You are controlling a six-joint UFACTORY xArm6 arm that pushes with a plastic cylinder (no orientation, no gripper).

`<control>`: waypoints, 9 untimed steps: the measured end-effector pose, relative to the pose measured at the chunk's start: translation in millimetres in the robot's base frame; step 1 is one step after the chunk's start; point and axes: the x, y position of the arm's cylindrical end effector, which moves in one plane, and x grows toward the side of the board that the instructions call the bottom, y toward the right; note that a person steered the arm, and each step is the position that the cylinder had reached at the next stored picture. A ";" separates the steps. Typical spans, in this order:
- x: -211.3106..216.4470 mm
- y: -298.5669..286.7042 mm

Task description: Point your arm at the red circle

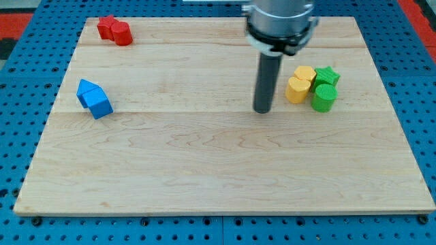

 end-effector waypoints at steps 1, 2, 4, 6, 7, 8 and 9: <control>0.0 -41.4; 0.0 -71.4; -3.1 -130.9; -3.1 -132.9; -5.8 -143.2; -71.0 -142.1; -108.6 -210.4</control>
